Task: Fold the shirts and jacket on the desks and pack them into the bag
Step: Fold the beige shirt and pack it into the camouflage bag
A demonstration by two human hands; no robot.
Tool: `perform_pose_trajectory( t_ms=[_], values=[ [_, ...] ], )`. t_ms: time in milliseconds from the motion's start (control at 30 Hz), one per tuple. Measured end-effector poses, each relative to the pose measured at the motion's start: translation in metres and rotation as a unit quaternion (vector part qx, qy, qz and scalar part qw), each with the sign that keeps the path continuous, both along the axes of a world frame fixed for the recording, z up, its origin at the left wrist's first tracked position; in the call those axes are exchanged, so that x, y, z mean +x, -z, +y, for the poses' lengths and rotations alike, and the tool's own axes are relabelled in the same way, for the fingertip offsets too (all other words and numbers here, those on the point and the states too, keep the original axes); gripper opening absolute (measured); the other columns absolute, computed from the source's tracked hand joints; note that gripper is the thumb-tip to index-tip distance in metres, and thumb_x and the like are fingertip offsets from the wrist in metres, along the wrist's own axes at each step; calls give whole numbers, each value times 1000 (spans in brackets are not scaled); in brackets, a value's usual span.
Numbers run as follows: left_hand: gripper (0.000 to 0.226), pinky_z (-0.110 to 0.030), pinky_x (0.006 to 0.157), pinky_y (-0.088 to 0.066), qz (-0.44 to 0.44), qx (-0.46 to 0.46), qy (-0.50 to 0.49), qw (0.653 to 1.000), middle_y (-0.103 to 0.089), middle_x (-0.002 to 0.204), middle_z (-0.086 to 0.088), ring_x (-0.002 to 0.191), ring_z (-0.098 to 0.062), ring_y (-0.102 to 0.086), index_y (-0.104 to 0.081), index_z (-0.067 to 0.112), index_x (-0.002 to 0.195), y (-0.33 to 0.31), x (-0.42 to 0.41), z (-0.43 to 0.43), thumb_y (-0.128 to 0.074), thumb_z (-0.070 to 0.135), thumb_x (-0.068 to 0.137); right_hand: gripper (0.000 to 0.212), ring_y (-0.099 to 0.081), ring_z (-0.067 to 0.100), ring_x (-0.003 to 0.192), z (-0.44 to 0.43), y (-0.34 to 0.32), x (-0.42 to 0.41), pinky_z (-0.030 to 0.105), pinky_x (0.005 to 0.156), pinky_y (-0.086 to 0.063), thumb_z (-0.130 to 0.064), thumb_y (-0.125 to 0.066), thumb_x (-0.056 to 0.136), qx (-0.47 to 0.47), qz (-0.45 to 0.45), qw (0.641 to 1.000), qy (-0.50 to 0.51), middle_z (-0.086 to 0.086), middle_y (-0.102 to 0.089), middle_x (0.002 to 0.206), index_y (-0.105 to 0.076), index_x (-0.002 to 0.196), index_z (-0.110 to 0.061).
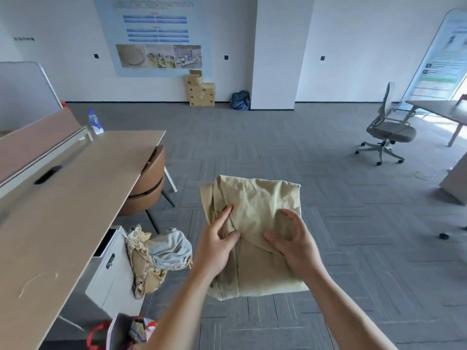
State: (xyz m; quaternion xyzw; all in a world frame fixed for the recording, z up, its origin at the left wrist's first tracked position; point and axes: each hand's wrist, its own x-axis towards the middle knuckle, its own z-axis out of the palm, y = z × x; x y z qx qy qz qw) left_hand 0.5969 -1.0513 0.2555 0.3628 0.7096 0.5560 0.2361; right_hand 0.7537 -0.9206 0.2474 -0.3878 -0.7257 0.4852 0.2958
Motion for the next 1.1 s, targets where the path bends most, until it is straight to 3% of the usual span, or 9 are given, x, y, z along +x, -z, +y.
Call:
perform_pose_trajectory(
  t_ms=[133, 233, 367, 500, 567, 700, 867, 1000, 1100],
  values=[
    [59, 10, 83, -31, -10, 1, -11, 1000, -39, 138, 24, 127, 7, -37, -44, 36, 147, 9, -23, 97, -64, 14, 96, 71, -55, 4, 115, 97, 15, -25, 23, 82, -44, -45, -85, 74, -5, 10, 1000, -2, -20, -55, 130, -48, 135, -41],
    [59, 9, 85, -30, -9, 3, -36, 999, -43, 140, 22, 120, 17, -41, -45, 39, 144, 18, -34, 167, -65, 14, 95, 71, -57, 5, 113, 174, 27, -44, 27, 84, -45, -48, -84, 74, -2, 7, 1000, -26, -18, -56, 129, -47, 135, -44],
    [60, 7, 89, -30, -12, 3, -97, 995, -46, 145, 20, 128, 12, -41, -45, 40, 144, 16, -54, 237, -66, 16, 94, 70, -58, 6, 111, 262, 22, -80, 26, 82, -46, -48, -84, 74, -9, 0, 996, -93, -17, -56, 130, -47, 134, -45],
    [60, 8, 82, -31, -10, -10, -169, 986, -44, 144, 22, 127, 11, -39, -43, 42, 147, 5, -93, 273, -65, 21, 95, 70, -57, 6, 111, 316, 6, -143, 18, 78, -43, -45, -84, 74, -9, -3, 985, -170, -16, -56, 129, -48, 134, -44],
    [61, 5, 86, -33, -6, -15, -204, 979, -44, 146, 20, 129, 8, -40, -42, 40, 148, 3, -119, 281, -65, 20, 94, 70, -57, 7, 113, 332, 4, -181, 22, 82, -45, -46, -84, 74, -15, -5, 979, -203, -15, -55, 130, -47, 134, -46],
    [63, -16, 104, -33, -6, -18, -288, 957, -43, 150, 18, 134, 4, -40, -42, 40, 148, 14, -178, 280, -66, 21, 93, 70, -57, 9, 115, 342, 12, -270, 30, 91, -48, -48, -83, 73, -12, -18, 962, -274, -14, -56, 131, -47, 133, -49],
    [64, -11, 95, -39, -30, 0, -381, 924, -47, 147, 18, 131, 0, -47, -43, 40, 147, 53, -267, 269, -68, 19, 91, 70, -58, 8, 113, 335, 35, -394, 30, 92, -49, -47, -83, 74, -1, -39, 935, -352, -14, -56, 129, -47, 134, -48],
    [65, -26, 100, -46, -79, 7, -430, 899, -49, 145, 18, 126, -1, -51, -46, 48, 143, 70, -334, 264, -68, 17, 90, 71, -56, 6, 109, 330, 46, -481, 26, 86, -45, -46, -82, 76, 6, -65, 918, -392, -15, -53, 128, -44, 137, -48],
    [66, -19, 93, -47, -89, 7, -454, 887, -50, 142, 19, 123, 1, -53, -45, 47, 143, 69, -382, 268, -68, 15, 90, 69, -56, 6, 109, 334, 46, -538, 26, 85, -44, -47, -81, 78, 0, -69, 909, -412, -18, -53, 126, -44, 136, -47]
  ],
)
